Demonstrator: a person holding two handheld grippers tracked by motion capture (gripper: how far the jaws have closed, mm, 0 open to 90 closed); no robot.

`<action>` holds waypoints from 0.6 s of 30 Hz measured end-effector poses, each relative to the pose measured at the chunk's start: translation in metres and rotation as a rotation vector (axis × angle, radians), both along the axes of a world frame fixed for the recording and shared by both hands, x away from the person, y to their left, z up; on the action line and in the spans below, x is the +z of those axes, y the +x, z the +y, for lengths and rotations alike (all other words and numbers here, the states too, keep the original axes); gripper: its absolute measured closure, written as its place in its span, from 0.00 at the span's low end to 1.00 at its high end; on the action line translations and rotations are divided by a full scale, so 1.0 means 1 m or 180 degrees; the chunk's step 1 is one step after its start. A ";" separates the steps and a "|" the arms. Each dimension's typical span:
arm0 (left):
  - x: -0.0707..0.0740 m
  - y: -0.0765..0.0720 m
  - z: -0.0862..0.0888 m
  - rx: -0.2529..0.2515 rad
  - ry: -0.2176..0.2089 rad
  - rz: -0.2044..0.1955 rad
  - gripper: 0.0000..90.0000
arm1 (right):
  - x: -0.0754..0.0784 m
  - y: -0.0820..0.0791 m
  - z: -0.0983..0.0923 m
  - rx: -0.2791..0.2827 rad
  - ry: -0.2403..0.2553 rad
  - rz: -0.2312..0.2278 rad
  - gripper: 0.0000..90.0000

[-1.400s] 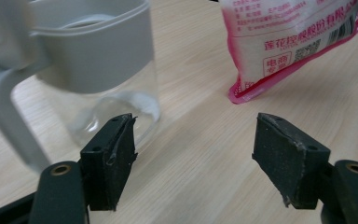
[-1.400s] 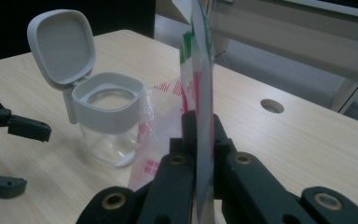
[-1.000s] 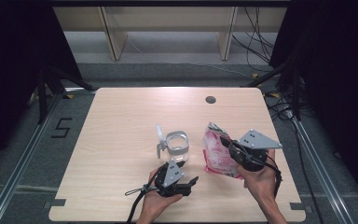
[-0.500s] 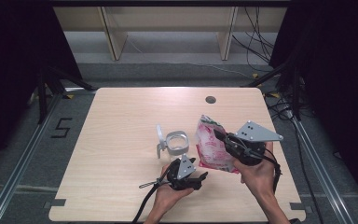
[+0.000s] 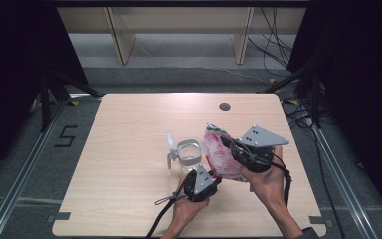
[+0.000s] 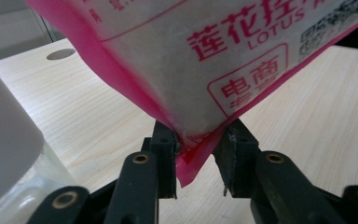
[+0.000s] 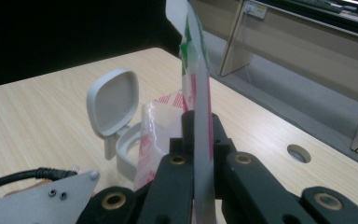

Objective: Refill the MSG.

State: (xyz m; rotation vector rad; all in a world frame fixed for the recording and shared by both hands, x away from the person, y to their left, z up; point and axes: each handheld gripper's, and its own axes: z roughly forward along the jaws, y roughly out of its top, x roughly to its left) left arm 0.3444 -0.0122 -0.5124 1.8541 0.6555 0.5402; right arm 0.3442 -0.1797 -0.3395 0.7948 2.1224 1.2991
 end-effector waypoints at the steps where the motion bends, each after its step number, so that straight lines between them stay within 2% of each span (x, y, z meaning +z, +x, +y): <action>1: 0.000 0.000 0.000 0.0015 -0.0050 -0.0027 0.79 | 0.001 0.003 0.003 -0.0044 0.0006 -0.0027 1.00; 2: 0.000 0.000 0.000 0.0015 -0.0050 -0.0027 0.79 | 0.001 0.003 0.003 -0.0044 0.0006 -0.0027 1.00; 4: 0.000 0.000 -0.002 0.0023 -0.0189 0.0033 0.79 | 0.004 0.008 0.008 -0.0014 -0.0028 -0.0041 1.00; 5: 0.000 0.001 -0.002 0.0043 -0.0172 0.0020 0.80 | 0.004 0.011 0.012 -0.0022 0.0005 0.0030 1.00; 6: 0.000 0.001 -0.002 0.0043 -0.0172 0.0020 0.80 | 0.004 0.011 0.012 -0.0022 0.0005 0.0030 1.00; 7: 0.000 0.002 -0.002 0.0032 -0.0193 0.0044 0.80 | 0.004 0.014 0.013 -0.0042 -0.0036 -0.0038 1.00; 8: 0.000 0.002 -0.002 0.0027 -0.0223 0.0048 0.80 | 0.004 0.015 0.015 -0.0071 -0.0040 -0.0045 1.00; 9: -0.002 0.002 -0.004 0.0006 -0.0339 0.0112 0.80 | 0.003 0.020 0.018 -0.0024 0.0027 0.0061 1.00; 12: -0.002 0.002 -0.005 0.0038 -0.0339 0.0112 0.80 | 0.001 0.024 0.020 -0.0049 0.0037 0.0061 1.00; 14: -0.002 0.003 -0.006 -0.0001 -0.0418 0.0117 0.80 | 0.002 0.027 0.024 -0.0035 0.0054 0.0082 1.00; 18: 0.000 0.002 -0.007 0.0055 -0.0472 0.0144 0.80 | 0.003 0.029 0.030 -0.0036 0.0062 0.0061 1.00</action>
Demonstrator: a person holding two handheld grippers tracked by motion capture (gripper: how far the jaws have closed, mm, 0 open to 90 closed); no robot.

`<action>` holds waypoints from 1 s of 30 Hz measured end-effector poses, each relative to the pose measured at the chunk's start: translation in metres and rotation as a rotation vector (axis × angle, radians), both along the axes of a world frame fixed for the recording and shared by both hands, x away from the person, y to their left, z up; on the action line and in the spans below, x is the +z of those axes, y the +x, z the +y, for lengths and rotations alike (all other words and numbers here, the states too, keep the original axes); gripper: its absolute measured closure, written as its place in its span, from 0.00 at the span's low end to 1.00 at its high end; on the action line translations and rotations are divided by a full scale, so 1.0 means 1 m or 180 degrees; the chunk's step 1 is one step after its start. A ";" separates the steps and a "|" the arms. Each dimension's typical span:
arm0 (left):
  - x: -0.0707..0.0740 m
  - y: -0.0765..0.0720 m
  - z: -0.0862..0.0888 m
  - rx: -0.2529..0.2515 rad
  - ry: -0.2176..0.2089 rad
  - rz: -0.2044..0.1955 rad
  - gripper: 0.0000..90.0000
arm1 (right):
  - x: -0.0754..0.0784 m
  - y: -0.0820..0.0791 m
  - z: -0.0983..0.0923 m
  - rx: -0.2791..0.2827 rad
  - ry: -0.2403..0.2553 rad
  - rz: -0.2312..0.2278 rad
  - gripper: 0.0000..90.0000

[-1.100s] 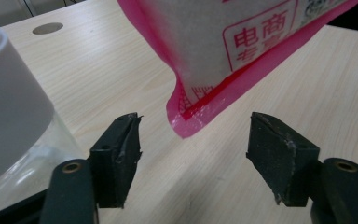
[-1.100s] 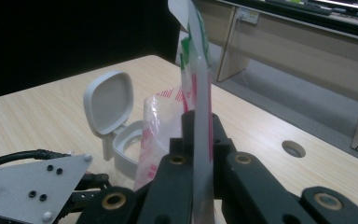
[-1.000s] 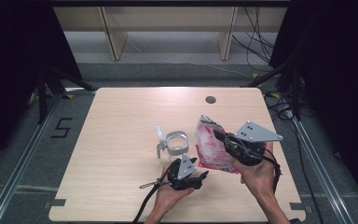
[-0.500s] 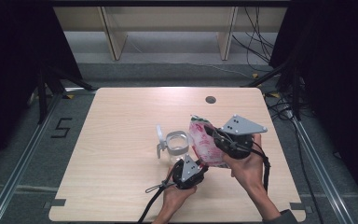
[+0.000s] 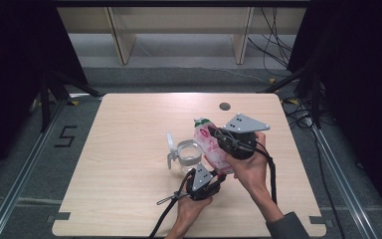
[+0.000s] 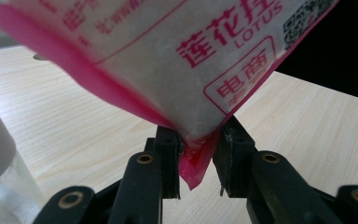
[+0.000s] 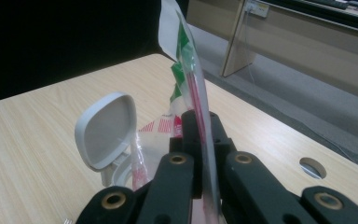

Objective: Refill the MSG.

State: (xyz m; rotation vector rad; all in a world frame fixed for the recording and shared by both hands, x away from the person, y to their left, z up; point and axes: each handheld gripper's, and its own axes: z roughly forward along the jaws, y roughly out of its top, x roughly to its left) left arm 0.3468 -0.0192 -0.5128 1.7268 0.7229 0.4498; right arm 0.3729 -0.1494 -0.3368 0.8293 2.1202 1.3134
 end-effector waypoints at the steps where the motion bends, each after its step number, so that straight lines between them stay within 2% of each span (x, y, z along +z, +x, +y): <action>1: -0.001 0.002 -0.001 -0.0023 -0.0062 -0.0002 0.80 | 0.000 0.001 0.003 0.0023 -0.0026 0.0019 1.00; 4: -0.002 0.004 -0.001 -0.0018 -0.0101 -0.0004 0.80 | -0.002 0.003 0.008 0.0012 -0.0010 0.0011 1.00; 6: -0.002 0.003 -0.001 0.0003 -0.0076 -0.0078 0.80 | -0.001 0.003 0.012 0.0001 -0.0020 0.0045 1.00; 7: -0.003 0.005 -0.001 -0.0017 -0.0112 -0.0072 0.80 | -0.001 0.004 0.015 0.0033 -0.0051 0.0008 1.00; 9: -0.002 0.006 -0.001 0.0003 -0.0105 -0.0054 0.80 | -0.001 0.005 0.018 0.0037 -0.0073 0.0036 1.00; 11: -0.002 0.005 -0.001 -0.0030 -0.0112 -0.0090 0.81 | -0.001 0.006 0.019 0.0067 -0.0117 0.0031 1.00; 14: -0.001 0.004 -0.002 -0.0044 -0.0118 -0.0077 0.81 | 0.000 0.007 0.021 0.0051 -0.0108 0.0040 1.00; 15: 0.000 0.004 -0.004 -0.0038 -0.0082 -0.0119 0.81 | 0.000 0.009 0.022 0.0035 -0.0110 0.0039 1.00; 18: 0.000 0.004 -0.004 -0.0077 -0.0089 -0.0123 0.81 | 0.000 0.010 0.023 0.0021 -0.0139 -0.0017 1.00; 19: 0.001 0.005 -0.005 -0.0073 -0.0078 -0.0113 0.81 | 0.000 0.012 0.024 0.0026 -0.0124 0.0075 1.00; 21: 0.001 0.004 -0.006 -0.0032 -0.0100 -0.0103 0.81 | -0.001 0.014 0.025 0.0026 -0.0108 0.0057 1.00; 25: 0.001 0.006 -0.006 -0.0059 -0.0104 -0.0093 0.81 | -0.001 0.017 0.027 0.0011 -0.0127 0.0093 1.00; 27: 0.001 0.006 -0.007 -0.0053 -0.0109 -0.0102 0.81 | -0.002 0.018 0.029 0.0025 -0.0162 0.0065 1.00; 28: 0.000 0.005 -0.007 -0.0019 -0.0138 -0.0107 0.81 | -0.001 0.018 0.030 0.0046 -0.0198 0.0102 1.00; 29: 0.000 0.004 -0.007 -0.0018 -0.0143 -0.0101 0.81 | -0.002 0.019 0.031 0.0052 -0.0213 0.0076 1.00; 30: 0.000 0.005 -0.007 -0.0055 -0.0175 -0.0073 0.81 | -0.003 0.020 0.033 0.0067 -0.0198 0.0095 1.00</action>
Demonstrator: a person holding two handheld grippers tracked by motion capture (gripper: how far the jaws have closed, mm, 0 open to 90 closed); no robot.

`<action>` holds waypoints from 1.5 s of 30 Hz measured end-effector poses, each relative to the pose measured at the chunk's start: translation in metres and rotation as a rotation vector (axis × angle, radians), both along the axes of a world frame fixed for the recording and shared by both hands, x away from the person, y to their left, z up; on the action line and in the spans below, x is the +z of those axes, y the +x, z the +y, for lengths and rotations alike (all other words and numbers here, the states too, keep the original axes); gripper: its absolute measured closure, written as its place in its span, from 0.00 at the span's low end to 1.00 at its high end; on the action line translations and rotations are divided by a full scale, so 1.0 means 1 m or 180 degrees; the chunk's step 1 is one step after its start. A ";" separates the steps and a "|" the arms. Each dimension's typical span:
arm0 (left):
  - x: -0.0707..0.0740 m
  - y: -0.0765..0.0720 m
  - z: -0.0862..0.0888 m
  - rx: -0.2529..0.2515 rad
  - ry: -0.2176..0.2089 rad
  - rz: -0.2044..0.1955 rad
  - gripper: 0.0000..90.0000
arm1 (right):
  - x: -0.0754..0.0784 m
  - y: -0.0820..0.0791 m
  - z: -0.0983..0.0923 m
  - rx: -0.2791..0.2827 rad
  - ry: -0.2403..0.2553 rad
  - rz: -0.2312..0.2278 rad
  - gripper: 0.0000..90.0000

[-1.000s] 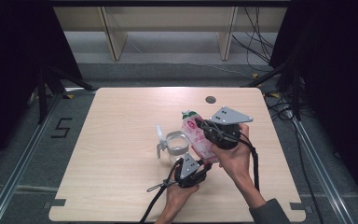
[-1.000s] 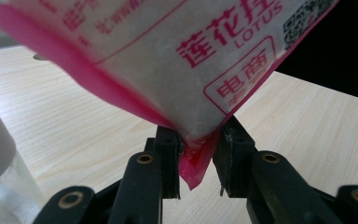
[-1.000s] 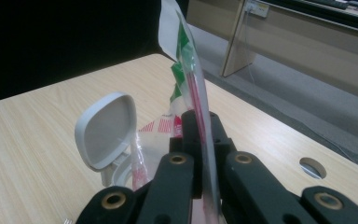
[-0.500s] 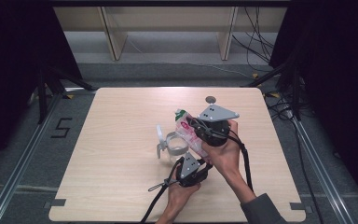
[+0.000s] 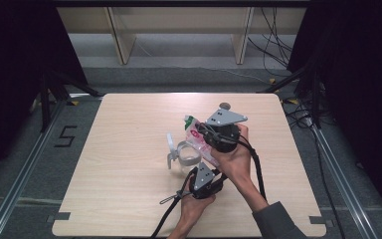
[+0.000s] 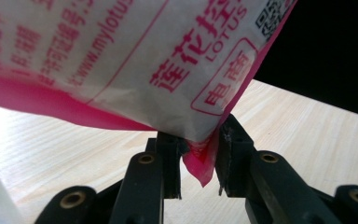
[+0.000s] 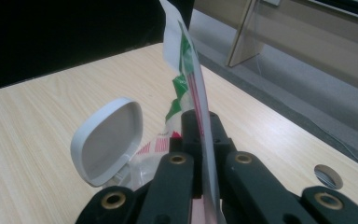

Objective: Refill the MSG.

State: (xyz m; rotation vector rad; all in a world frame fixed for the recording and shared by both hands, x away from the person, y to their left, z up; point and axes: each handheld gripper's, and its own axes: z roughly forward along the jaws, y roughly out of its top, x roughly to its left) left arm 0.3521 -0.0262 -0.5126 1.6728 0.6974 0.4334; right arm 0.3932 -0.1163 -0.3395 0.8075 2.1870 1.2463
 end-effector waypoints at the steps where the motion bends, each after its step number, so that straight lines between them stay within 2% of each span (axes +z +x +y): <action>1: 0.000 0.000 0.000 -0.0026 -0.0016 0.0004 0.81 | -0.001 0.000 0.001 -0.0011 0.0002 -0.0002 1.00; 3: 0.000 0.000 -0.001 -0.0046 -0.0031 -0.0009 0.81 | 0.000 0.001 0.001 0.0024 -0.0052 -0.0027 1.00; 7: -0.001 0.001 0.000 0.0004 -0.0032 -0.0011 0.81 | -0.001 0.002 0.004 0.0034 -0.0043 0.0023 1.00; 9: -0.001 0.001 0.000 0.0001 -0.0029 -0.0018 0.81 | -0.002 0.003 0.005 0.0025 -0.0034 -0.0013 1.00; 11: -0.001 0.002 -0.001 -0.0029 -0.0033 -0.0015 0.81 | -0.002 0.004 0.005 0.0024 -0.0026 0.0047 1.00; 14: -0.001 0.001 -0.001 0.0012 -0.0010 -0.0041 0.81 | -0.003 0.005 0.006 0.0012 -0.0008 0.0007 1.00; 15: -0.001 0.001 -0.001 0.0015 -0.0007 -0.0042 0.81 | -0.003 0.005 0.006 0.0018 -0.0020 0.0045 1.00; 16: -0.001 0.002 -0.001 0.0014 -0.0007 -0.0031 0.81 | -0.003 0.006 0.006 -0.0005 -0.0007 -0.0030 1.00; 17: -0.001 0.002 -0.001 0.0002 -0.0019 -0.0028 0.81 | -0.004 0.007 0.006 0.0029 -0.0005 0.0045 1.00; 20: -0.001 0.000 -0.002 -0.0008 0.0005 -0.0048 0.82 | -0.005 0.009 0.007 0.0022 -0.0018 0.0032 1.00; 21: 0.000 0.000 -0.004 -0.0033 -0.0034 -0.0023 0.82 | -0.006 0.010 0.007 -0.0032 0.0034 0.0076 1.00; 25: 0.001 0.000 -0.004 -0.0044 -0.0020 -0.0043 0.82 | -0.006 0.012 0.008 -0.0002 0.0000 0.0063 1.00; 26: 0.001 0.000 -0.004 -0.0043 -0.0017 -0.0036 0.82 | -0.006 0.012 0.008 0.0002 -0.0004 0.0102 1.00; 28: 0.001 0.000 -0.004 -0.0042 -0.0015 -0.0036 0.82 | -0.007 0.012 0.009 -0.0032 0.0051 0.0114 1.00; 29: 0.001 0.000 -0.005 -0.0046 -0.0026 -0.0044 0.82 | -0.007 0.013 0.010 -0.0015 0.0029 0.0062 1.00; 30: 0.001 -0.001 -0.005 -0.0048 -0.0025 -0.0052 0.82 | -0.007 0.013 0.010 0.0034 -0.0018 0.0096 1.00; 41: 0.002 0.000 -0.008 -0.0092 -0.0035 -0.0067 0.82 | -0.008 0.014 0.011 0.0037 -0.0055 0.0127 1.00; 44: 0.003 0.000 -0.008 -0.0072 -0.0020 -0.0055 0.82 | -0.008 0.015 0.011 -0.0006 0.0004 0.0097 1.00; 45: 0.003 -0.001 -0.008 -0.0074 -0.0021 -0.0050 0.82 | -0.008 0.014 0.012 -0.0032 0.0010 0.0159 1.00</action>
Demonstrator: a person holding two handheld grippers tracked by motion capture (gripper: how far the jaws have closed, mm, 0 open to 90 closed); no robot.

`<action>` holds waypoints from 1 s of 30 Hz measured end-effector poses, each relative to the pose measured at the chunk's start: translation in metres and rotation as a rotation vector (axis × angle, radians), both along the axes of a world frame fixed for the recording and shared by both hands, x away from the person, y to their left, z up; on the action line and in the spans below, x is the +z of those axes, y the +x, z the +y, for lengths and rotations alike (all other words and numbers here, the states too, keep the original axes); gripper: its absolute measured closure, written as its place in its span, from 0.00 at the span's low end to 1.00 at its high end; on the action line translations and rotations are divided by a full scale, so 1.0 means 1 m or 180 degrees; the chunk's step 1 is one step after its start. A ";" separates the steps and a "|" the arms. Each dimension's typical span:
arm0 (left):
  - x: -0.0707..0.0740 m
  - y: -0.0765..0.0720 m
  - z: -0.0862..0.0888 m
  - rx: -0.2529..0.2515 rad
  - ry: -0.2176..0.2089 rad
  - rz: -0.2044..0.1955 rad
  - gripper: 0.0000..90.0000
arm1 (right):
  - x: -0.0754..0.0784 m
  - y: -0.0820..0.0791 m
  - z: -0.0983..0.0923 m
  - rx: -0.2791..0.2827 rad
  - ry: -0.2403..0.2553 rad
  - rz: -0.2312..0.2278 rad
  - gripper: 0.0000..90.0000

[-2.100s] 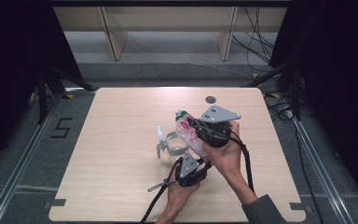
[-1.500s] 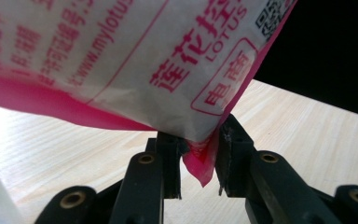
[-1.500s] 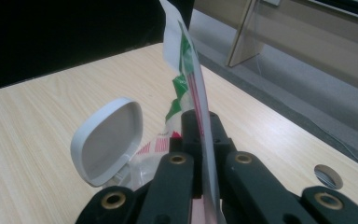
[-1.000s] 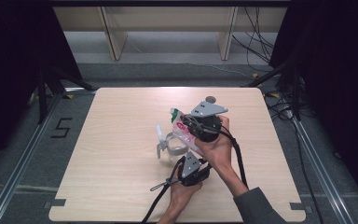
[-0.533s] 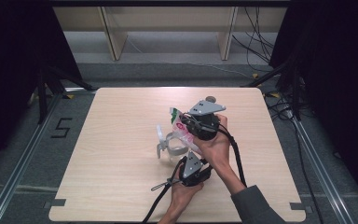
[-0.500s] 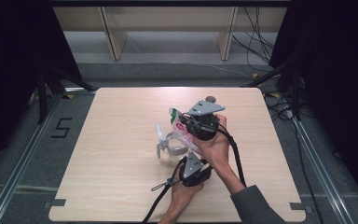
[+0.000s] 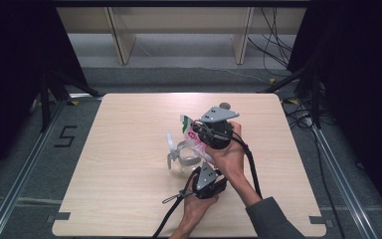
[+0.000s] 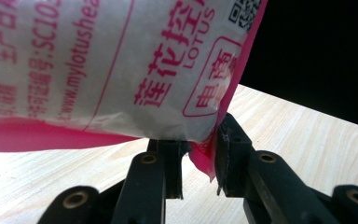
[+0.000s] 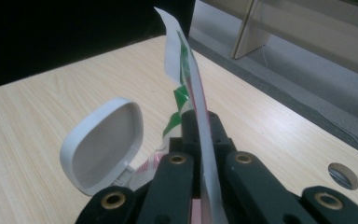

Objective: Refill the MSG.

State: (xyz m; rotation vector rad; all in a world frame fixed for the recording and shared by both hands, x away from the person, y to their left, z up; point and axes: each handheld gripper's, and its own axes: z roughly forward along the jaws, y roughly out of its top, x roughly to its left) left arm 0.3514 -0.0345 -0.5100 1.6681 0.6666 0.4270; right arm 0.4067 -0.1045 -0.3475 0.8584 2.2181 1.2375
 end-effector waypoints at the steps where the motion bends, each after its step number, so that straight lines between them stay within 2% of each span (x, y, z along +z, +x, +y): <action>1: 0.000 0.000 0.000 -0.0005 0.0006 -0.0006 0.82 | 0.000 0.002 0.000 0.0058 -0.0079 -0.0031 1.00; 3: -0.001 0.000 0.000 -0.0001 0.0000 -0.0004 0.82 | -0.001 0.002 0.000 0.0067 -0.0104 -0.0023 1.00; 6: 0.000 0.000 0.000 0.0000 0.0009 -0.0012 0.82 | -0.001 0.002 0.001 -0.0003 -0.0005 -0.0024 1.00; 9: -0.001 0.000 0.000 -0.0010 -0.0008 -0.0014 0.82 | -0.001 0.002 0.001 0.0024 -0.0078 0.0022 1.00; 11: 0.000 0.001 0.000 -0.0006 0.0005 -0.0006 0.83 | -0.001 0.002 0.001 0.0020 -0.0050 0.0019 1.00; 13: -0.001 0.000 -0.001 -0.0015 -0.0001 0.0000 0.83 | -0.003 0.004 0.002 0.0052 -0.0118 -0.0034 1.00; 14: -0.002 0.000 -0.001 -0.0009 0.0001 -0.0004 0.83 | -0.003 0.004 0.002 0.0062 -0.0106 0.0017 1.00; 17: -0.001 0.001 -0.001 -0.0007 -0.0007 0.0003 0.83 | -0.003 0.004 0.001 0.0047 -0.0042 0.0003 1.00; 18: -0.002 0.000 -0.002 -0.0013 -0.0006 -0.0001 0.83 | -0.004 0.004 0.003 0.0064 -0.0128 -0.0009 1.00; 21: -0.001 0.001 -0.002 -0.0003 -0.0012 0.0004 0.83 | -0.004 0.004 0.003 0.0064 -0.0134 0.0023 1.00; 22: -0.001 0.001 -0.001 0.0001 -0.0005 -0.0003 0.83 | -0.004 0.005 0.003 0.0063 -0.0079 -0.0052 1.00; 23: -0.001 0.001 -0.002 -0.0008 -0.0013 0.0005 0.83 | -0.004 0.005 0.003 0.0063 -0.0079 -0.0052 1.00; 25: -0.002 0.001 -0.002 -0.0009 -0.0017 0.0011 0.83 | -0.004 0.006 0.004 0.0089 -0.0161 0.0005 1.00; 28: 0.000 0.002 -0.001 -0.0012 -0.0008 -0.0024 0.83 | -0.004 0.004 0.003 0.0020 -0.0066 0.0016 1.00; 30: -0.001 0.001 -0.002 -0.0028 -0.0016 0.0005 0.83 | -0.003 0.004 0.003 0.0035 -0.0050 0.0067 1.00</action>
